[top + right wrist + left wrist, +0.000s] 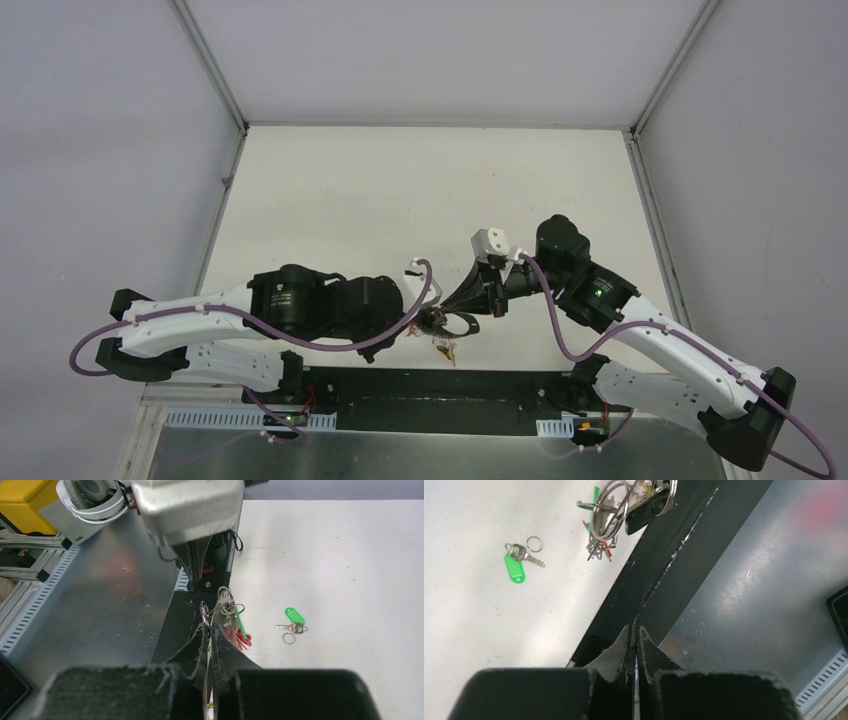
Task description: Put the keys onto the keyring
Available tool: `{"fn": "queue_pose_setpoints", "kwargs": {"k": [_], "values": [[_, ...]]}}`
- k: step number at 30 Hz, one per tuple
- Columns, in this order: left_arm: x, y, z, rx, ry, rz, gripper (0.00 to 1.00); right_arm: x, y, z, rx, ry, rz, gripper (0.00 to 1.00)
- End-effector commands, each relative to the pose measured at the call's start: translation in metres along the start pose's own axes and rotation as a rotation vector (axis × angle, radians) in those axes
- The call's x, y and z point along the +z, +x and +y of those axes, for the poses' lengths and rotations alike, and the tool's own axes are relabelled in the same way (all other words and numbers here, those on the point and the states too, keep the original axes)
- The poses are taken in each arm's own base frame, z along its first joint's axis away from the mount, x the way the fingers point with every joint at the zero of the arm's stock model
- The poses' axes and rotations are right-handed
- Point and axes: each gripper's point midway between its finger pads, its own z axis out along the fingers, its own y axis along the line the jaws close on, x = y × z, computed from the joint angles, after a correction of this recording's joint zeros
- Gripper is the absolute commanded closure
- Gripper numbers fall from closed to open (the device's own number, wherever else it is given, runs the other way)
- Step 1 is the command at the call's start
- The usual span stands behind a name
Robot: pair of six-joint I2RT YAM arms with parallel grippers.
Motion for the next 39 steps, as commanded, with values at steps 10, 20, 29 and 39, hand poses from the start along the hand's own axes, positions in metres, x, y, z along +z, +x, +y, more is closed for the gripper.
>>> {"fn": "queue_pose_setpoints", "kwargs": {"k": [10,20,29,39], "values": [[-0.041,-0.063,-0.004,-0.091,0.072,-0.376,0.89,-0.003,-0.031,-0.002,-0.105,0.014,-0.077,1.0],[-0.066,-0.119,-0.009,-0.073,0.118,-0.696,0.65,-0.007,-0.042,-0.027,-0.017,0.173,-0.11,1.0],[-0.082,-0.136,-0.008,0.167,0.106,-0.951,0.61,-0.014,-0.057,-0.033,0.055,0.239,-0.218,1.0],[-0.073,-0.134,-0.003,0.499,-0.008,-1.025,0.57,-0.011,-0.05,-0.016,-0.004,0.137,-0.215,1.0]]}}
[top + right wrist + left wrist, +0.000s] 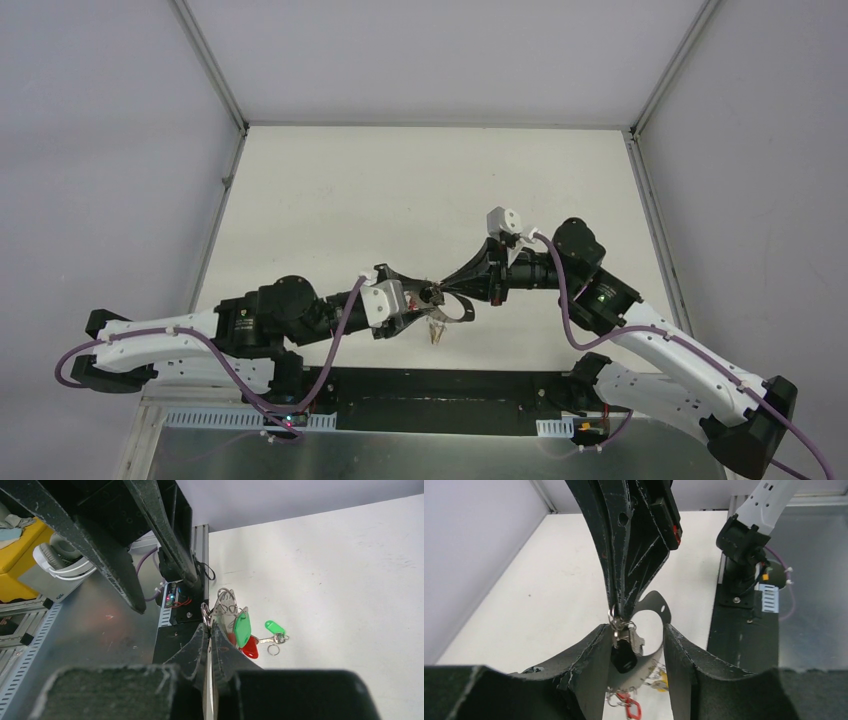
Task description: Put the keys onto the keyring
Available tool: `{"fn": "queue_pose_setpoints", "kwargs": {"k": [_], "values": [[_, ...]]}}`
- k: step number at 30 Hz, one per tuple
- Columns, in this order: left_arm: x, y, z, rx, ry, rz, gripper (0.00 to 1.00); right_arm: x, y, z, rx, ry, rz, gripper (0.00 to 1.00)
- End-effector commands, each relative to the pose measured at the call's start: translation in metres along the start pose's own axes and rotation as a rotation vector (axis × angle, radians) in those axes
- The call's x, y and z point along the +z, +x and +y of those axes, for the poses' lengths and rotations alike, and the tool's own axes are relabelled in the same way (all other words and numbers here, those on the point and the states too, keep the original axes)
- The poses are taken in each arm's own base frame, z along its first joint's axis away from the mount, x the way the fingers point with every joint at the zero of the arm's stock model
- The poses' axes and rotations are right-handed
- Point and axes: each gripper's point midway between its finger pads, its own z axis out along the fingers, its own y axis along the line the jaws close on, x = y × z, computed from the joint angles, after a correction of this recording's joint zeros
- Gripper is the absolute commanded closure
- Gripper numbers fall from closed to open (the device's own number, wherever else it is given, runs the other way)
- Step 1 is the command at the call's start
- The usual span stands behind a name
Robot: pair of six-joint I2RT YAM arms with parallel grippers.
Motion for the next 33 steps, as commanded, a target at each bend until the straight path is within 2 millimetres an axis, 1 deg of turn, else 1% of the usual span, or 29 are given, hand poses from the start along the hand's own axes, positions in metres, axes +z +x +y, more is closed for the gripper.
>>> {"fn": "queue_pose_setpoints", "kwargs": {"k": [1,6,8,14,24,25,28,29,31,33], "values": [[0.003,-0.02,0.008,0.151,-0.02,-0.1,0.57,-0.003,-0.025,0.016,-0.103,-0.073,-0.085,1.0],[0.002,-0.013,0.018,0.138,-0.081,-0.081,0.6,-0.003,-0.023,0.019,-0.117,-0.099,-0.078,1.0],[0.002,-0.012,0.017,0.131,-0.077,-0.082,0.64,-0.003,-0.023,0.02,-0.118,-0.107,-0.076,1.0],[0.006,-0.005,0.013,0.117,-0.069,-0.065,0.7,-0.002,-0.024,0.021,-0.122,-0.121,-0.072,1.0],[0.018,0.006,0.009,0.124,-0.061,-0.016,0.72,-0.001,-0.023,0.02,-0.122,-0.122,-0.07,1.0],[0.018,0.007,0.008,0.122,-0.059,-0.014,0.74,-0.001,-0.023,0.02,-0.122,-0.121,-0.07,1.0],[0.019,0.007,0.009,0.123,-0.062,-0.011,0.89,-0.001,-0.023,0.019,-0.121,-0.119,-0.07,1.0],[0.018,0.006,0.009,0.122,-0.065,-0.012,0.93,-0.001,-0.023,0.019,-0.121,-0.118,-0.069,1.0],[0.018,0.007,0.01,0.121,-0.069,-0.008,0.98,0.0,-0.023,0.019,-0.119,-0.119,-0.068,1.0],[0.017,0.008,0.01,0.121,-0.07,0.002,1.0,0.0,-0.023,0.019,-0.118,-0.119,-0.067,1.0]]}}
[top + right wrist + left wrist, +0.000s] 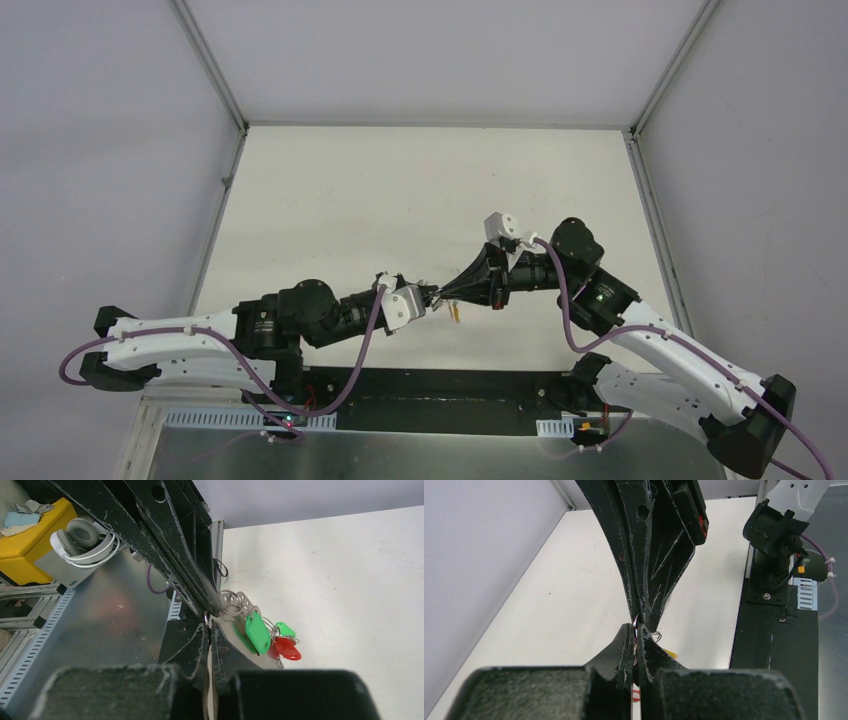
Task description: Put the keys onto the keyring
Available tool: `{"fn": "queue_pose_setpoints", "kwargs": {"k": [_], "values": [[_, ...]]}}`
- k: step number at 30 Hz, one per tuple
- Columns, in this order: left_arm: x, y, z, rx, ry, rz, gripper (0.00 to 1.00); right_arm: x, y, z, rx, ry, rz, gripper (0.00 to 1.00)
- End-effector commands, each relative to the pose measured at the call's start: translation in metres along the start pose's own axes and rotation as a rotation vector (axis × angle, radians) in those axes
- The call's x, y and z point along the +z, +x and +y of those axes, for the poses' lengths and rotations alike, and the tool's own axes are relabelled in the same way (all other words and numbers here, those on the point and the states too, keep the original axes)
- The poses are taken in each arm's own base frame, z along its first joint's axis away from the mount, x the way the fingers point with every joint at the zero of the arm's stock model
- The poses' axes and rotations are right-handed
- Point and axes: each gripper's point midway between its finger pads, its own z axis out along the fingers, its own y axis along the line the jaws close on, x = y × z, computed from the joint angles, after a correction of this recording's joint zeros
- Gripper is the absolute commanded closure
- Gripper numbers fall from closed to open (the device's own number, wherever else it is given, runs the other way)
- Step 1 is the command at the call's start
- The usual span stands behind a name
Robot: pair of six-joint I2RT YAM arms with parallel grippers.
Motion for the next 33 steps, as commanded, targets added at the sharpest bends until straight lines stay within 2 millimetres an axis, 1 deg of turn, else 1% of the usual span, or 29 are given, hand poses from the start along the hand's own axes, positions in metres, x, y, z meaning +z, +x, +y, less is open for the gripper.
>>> {"fn": "queue_pose_setpoints", "kwargs": {"k": [1,7,12,13,15,18,19,21,22,25,27,30,33], "values": [[-0.001,-0.01,0.003,-0.017,-0.011,-0.013,1.0,0.0,-0.028,0.004,-0.101,-0.023,-0.075,1.0],[-0.001,-0.014,0.006,-0.031,-0.016,0.015,1.0,0.001,-0.028,0.002,-0.097,-0.014,-0.073,1.0],[-0.003,-0.016,0.014,-0.097,-0.067,0.059,1.0,0.001,-0.026,-0.004,-0.091,0.017,-0.06,1.0],[-0.003,-0.016,0.016,-0.114,-0.077,0.067,1.0,0.0,-0.026,-0.005,-0.091,0.027,-0.058,0.97],[-0.006,-0.016,0.018,-0.145,-0.091,0.082,1.0,-0.001,-0.024,-0.008,-0.091,0.051,-0.047,0.87],[-0.011,-0.017,0.02,-0.184,-0.099,0.103,1.0,-0.004,-0.024,-0.011,-0.106,0.076,-0.039,0.62],[-0.013,-0.016,0.02,-0.194,-0.099,0.114,1.0,-0.005,-0.025,-0.012,-0.112,0.084,-0.038,0.55],[-0.017,-0.016,0.02,-0.212,-0.098,0.133,1.0,-0.006,-0.025,-0.013,-0.114,0.094,-0.035,0.46],[-0.019,-0.016,0.02,-0.217,-0.098,0.144,1.0,-0.006,-0.026,-0.012,-0.115,0.095,-0.035,0.43],[-0.024,-0.015,0.022,-0.231,-0.099,0.181,1.0,-0.006,-0.029,-0.013,-0.149,0.093,-0.033,0.38],[-0.029,-0.01,0.021,-0.235,-0.097,0.232,1.0,-0.005,-0.032,-0.012,-0.153,0.083,-0.029,0.37],[-0.036,-0.009,0.02,-0.232,-0.078,0.298,1.0,-0.003,-0.034,-0.011,-0.148,0.063,-0.017,0.36],[-0.042,-0.007,0.018,-0.27,-0.076,0.373,1.0,0.001,-0.038,-0.012,-0.126,0.055,-0.019,0.36]]}}
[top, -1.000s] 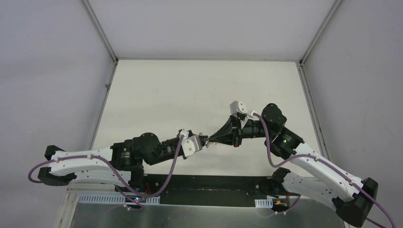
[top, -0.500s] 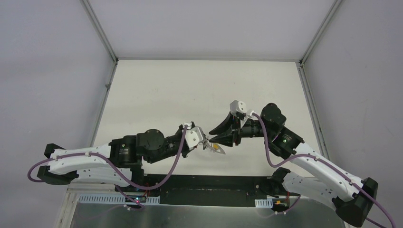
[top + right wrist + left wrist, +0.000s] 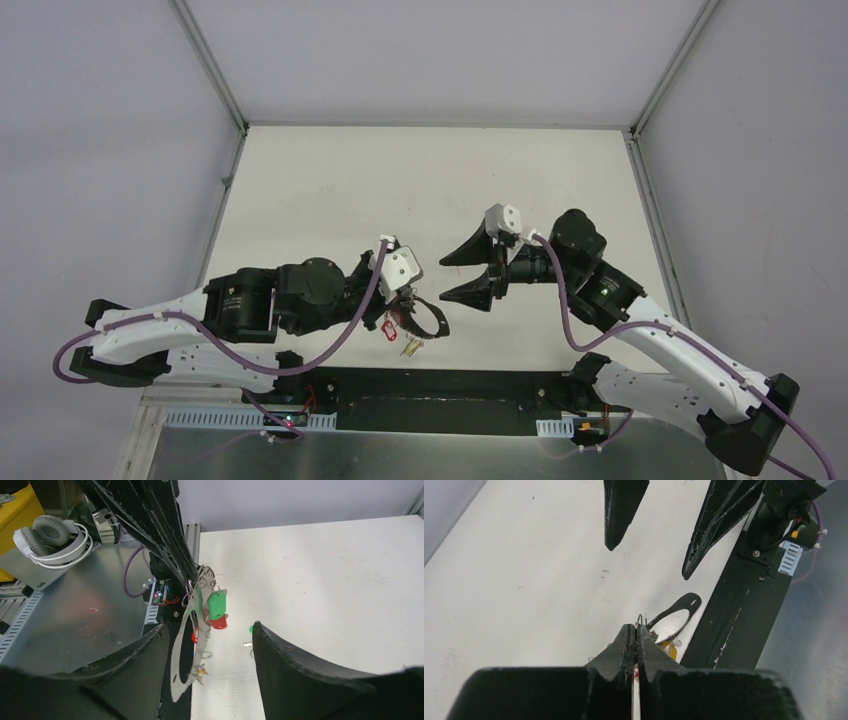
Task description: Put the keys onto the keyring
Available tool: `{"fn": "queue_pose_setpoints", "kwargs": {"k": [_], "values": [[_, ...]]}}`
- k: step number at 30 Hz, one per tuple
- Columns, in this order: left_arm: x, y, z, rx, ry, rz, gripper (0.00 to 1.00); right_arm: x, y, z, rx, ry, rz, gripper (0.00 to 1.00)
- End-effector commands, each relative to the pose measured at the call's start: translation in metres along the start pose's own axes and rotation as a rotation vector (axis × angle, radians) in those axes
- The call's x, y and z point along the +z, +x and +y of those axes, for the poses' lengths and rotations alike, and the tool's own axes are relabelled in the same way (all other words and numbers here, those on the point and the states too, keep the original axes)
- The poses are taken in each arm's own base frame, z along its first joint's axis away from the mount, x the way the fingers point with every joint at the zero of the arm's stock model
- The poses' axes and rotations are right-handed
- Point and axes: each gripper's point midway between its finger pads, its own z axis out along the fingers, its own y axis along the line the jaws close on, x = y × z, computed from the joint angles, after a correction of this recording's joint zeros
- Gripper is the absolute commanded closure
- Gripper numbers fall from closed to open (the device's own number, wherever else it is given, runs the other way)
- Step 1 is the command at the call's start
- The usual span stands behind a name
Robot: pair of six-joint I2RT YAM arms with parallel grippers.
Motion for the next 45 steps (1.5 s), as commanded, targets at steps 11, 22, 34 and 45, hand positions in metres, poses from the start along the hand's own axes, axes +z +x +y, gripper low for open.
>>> {"fn": "queue_pose_setpoints", "kwargs": {"k": [11,22,34,45], "values": [[-0.024,-0.002,0.004,-0.129,-0.069,0.282,1.0,0.027,-0.044,0.004,0.086,-0.112,-0.135,0.43],[-0.026,-0.003,0.008,-0.103,-0.124,0.398,1.0,0.058,-0.028,0.023,0.141,-0.213,-0.123,0.57],[-0.025,-0.005,0.005,-0.124,-0.11,0.378,1.0,0.074,-0.01,0.023,0.157,-0.215,-0.102,0.6],[-0.02,-0.006,0.002,-0.13,-0.094,0.346,1.0,0.079,-0.007,0.028,0.167,-0.247,-0.103,0.82]]}}
